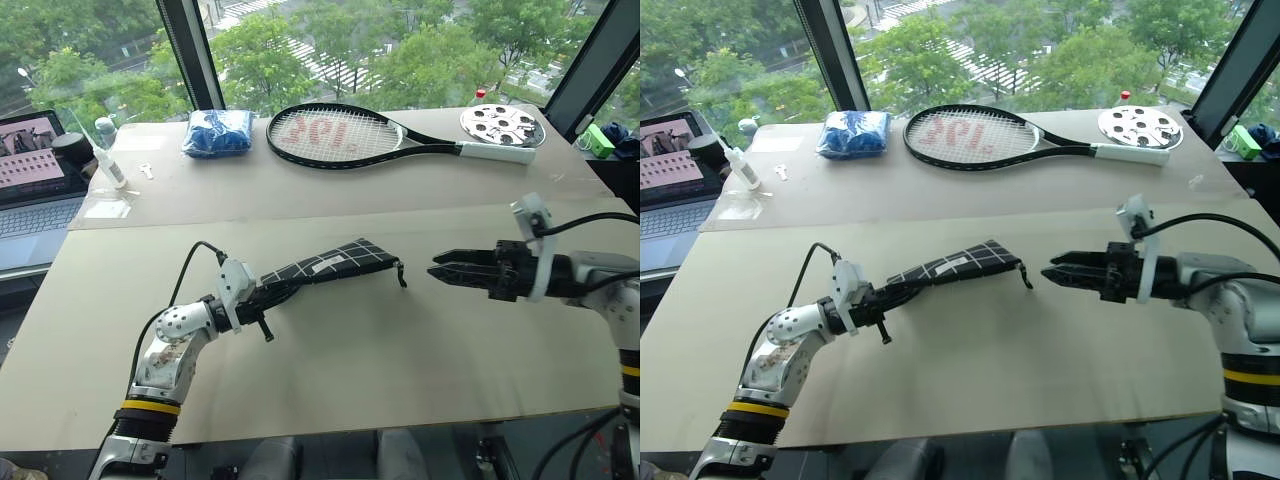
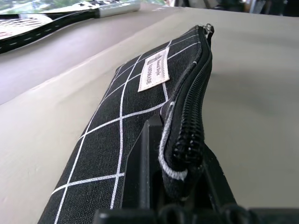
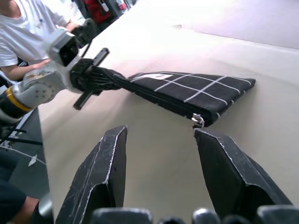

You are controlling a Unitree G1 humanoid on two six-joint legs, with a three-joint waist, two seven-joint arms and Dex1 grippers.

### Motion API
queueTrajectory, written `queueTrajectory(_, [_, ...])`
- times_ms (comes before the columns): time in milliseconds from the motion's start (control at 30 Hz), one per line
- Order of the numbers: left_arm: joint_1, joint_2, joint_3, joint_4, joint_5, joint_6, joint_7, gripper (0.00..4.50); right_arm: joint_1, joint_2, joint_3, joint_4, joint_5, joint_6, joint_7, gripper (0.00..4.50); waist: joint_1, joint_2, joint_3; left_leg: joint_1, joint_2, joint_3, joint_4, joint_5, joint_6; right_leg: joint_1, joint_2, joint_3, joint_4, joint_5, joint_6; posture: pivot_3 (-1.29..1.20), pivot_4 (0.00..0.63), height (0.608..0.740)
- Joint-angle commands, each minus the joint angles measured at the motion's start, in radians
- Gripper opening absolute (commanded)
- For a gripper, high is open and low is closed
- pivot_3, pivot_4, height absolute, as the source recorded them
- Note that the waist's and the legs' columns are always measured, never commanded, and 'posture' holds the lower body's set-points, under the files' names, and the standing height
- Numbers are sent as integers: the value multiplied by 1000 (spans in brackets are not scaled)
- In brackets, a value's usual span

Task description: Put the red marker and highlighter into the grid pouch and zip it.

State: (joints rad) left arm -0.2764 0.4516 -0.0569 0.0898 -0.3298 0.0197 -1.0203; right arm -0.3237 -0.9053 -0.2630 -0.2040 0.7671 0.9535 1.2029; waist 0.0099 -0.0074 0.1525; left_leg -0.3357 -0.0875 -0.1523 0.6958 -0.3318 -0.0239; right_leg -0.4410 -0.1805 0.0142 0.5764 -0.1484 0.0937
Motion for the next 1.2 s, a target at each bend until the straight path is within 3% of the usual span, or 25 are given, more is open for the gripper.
queueTrajectory(33, [-63, 18, -25, 61, 15, -61, -89, 0, 132, -25, -112, -189, 59, -53, 33, 2542, -3, 0, 0, 0, 0, 1, 0, 0, 0, 0, 0, 1, 0, 0, 0, 0, 150, 740])
queueTrajectory(167, [-116, 3, -78, 147, 58, -126, -146, 0, 233, 4, -159, -253, 67, -67, -39, 2542, -4, 0, 0, 1, 0, 2, 2, 0, 1, 2, 0, 1, 0, 1, 1, 0, 150, 740])
queueTrajectory(400, [-124, -56, -137, 248, 117, -235, -157, 0, 258, 53, -115, -268, 41, -105, -133, 2542, 1, -1, 0, 1, 0, 2, 2, 0, 1, 2, -1, 1, -1, 1, 1, 0, 150, 740])
queueTrajectory(533, [-114, -43, -124, 294, 111, -296, -193, 1260, 253, 33, -91, -235, 17, -130, -135, 2581, 0, -1, 0, 1, 0, 2, 2, 0, 1, 2, -1, 1, 0, 1, 1, 0, 150, 740])
queueTrajectory(733, [-70, 8, -65, 201, 76, -229, -162, 3321, 214, -5, -71, -132, -24, -175, -112, 2581, 0, -1, 0, 1, 0, 2, 3, 0, 1, 2, 0, 1, 0, 1, 1, 0, 150, 740])
queueTrajectory(833, [-10, 81, -24, 129, 72, -184, -148, 3321, 188, -30, -60, -51, -56, -211, -91, 2581, -7, -1, 0, 1, 0, 2, 2, 0, 1, 2, 0, 1, 0, 1, 1, 0, 150, 740])
queueTrajectory(1067, [193, 208, 196, -187, -214, 308, -18, 3321, 146, -85, -19, 159, -184, -344, -34, 2581, -18, -1, 1, 2, 0, 2, 1, -1, 1, 1, -1, 1, 1, 0, 2, 0, 150, 740])
queueTrajectory(1200, [291, 234, 299, -226, -258, 417, 58, 3321, 94, -65, 11, 273, -233, -385, -48, 2581, -24, -1, 1, 2, 0, 2, 1, -1, 2, 1, 0, 1, 1, 0, 2, 0, 150, 740])
